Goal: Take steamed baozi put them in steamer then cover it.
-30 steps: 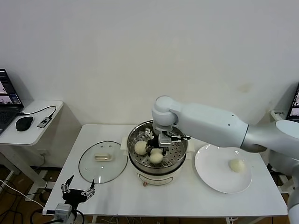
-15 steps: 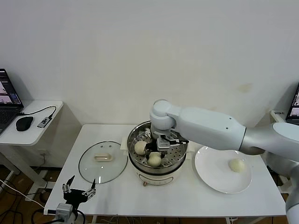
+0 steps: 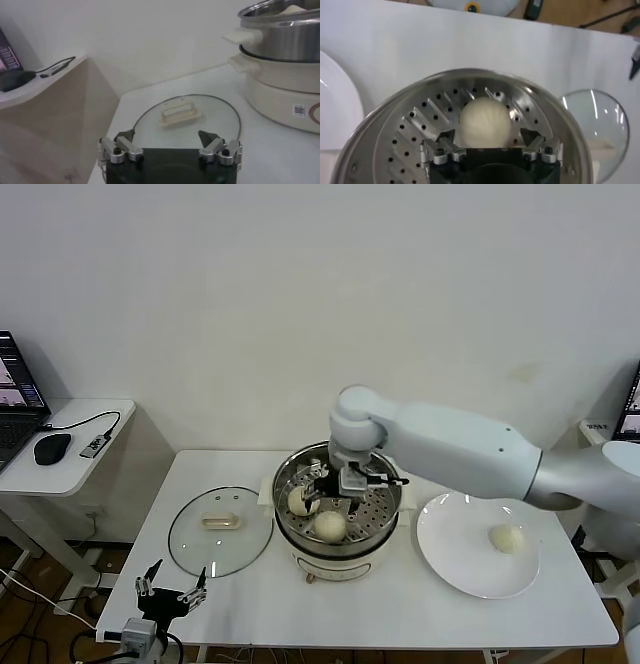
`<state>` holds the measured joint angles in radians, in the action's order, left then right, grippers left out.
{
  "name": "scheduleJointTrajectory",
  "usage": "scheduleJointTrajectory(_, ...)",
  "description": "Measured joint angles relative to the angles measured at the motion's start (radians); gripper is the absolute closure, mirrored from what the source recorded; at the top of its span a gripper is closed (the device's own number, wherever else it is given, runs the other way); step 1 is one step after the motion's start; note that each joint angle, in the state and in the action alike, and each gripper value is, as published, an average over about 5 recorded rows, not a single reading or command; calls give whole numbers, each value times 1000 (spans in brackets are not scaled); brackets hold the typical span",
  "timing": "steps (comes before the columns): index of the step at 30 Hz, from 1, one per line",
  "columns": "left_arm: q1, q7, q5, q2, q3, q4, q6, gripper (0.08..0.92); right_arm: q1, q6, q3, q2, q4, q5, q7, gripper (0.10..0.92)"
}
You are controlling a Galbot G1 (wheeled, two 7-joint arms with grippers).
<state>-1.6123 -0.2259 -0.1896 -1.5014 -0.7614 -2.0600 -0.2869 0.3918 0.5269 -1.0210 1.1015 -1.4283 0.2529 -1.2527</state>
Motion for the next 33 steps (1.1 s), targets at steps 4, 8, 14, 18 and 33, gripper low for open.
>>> scheduleJointTrajectory(4, -1, -4, 2, 8, -2, 0, 0, 177, 39, -79, -4, -57, 9, -40, 17, 203)
scheduleJointTrajectory(8, 2, -10, 4, 14, 0, -1, -1, 177, 80, -206, -23, -133, 7, -122, 41, 203)
scheduleJointTrajectory(14, 3, -15, 5, 19, 17, -12, -3, 177, 106, -441, -31, -270, 5, -245, 41, 203)
scheduleJointTrajectory(18, 4, -12, 11, 24, 26, -13, -3, 177, 99, -585, -18, -361, 13, -277, 23, 203)
scheduleJointTrajectory(33, -15, 3, 21, 21, 37, 2, -8, 177, -188, -800, 221, -531, 80, -189, 35, 203)
